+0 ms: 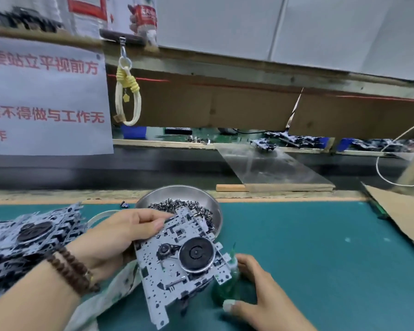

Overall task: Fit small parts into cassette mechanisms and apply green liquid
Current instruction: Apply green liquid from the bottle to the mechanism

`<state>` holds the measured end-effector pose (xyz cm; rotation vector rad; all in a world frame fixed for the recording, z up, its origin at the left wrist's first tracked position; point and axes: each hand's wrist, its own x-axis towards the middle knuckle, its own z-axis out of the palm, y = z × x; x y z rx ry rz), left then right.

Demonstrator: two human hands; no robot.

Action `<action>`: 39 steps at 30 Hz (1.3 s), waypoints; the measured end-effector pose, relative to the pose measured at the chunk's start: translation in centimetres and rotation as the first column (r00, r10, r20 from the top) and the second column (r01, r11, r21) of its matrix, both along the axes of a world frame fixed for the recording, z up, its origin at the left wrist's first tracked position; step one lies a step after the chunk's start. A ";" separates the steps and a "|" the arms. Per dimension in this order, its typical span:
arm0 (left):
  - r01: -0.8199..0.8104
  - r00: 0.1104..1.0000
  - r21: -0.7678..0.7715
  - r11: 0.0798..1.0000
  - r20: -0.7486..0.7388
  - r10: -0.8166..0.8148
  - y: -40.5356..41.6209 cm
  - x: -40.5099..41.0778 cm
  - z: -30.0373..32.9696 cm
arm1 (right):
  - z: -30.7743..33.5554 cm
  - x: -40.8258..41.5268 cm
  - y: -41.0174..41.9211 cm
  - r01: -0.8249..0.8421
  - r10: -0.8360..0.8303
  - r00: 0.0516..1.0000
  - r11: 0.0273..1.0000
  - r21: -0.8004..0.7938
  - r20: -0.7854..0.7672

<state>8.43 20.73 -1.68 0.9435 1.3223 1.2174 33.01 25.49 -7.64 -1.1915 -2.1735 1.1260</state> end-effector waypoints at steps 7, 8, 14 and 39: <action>0.131 0.988 0.029 0.991 -0.087 -0.128 6.2 3.2 4.2 | 7.0 2.5 1.0 -0.034 -0.198 0.825 0.918 -0.396 -0.530; 0.146 0.983 0.024 0.989 -0.119 -0.143 7.3 3.9 4.6 | 7.7 2.2 1.3 -0.098 -0.169 0.831 0.894 -0.437 -0.530; 0.163 0.915 -0.017 0.986 -0.371 -0.158 14.1 6.1 5.4 | 8.6 2.3 5.5 -0.120 -0.432 0.649 0.755 -0.644 -0.627; -0.111 0.962 -0.122 0.986 0.236 0.138 30.1 12.0 0.0 | 5.5 0.8 27.6 0.215 -0.734 0.380 0.662 -0.718 -0.563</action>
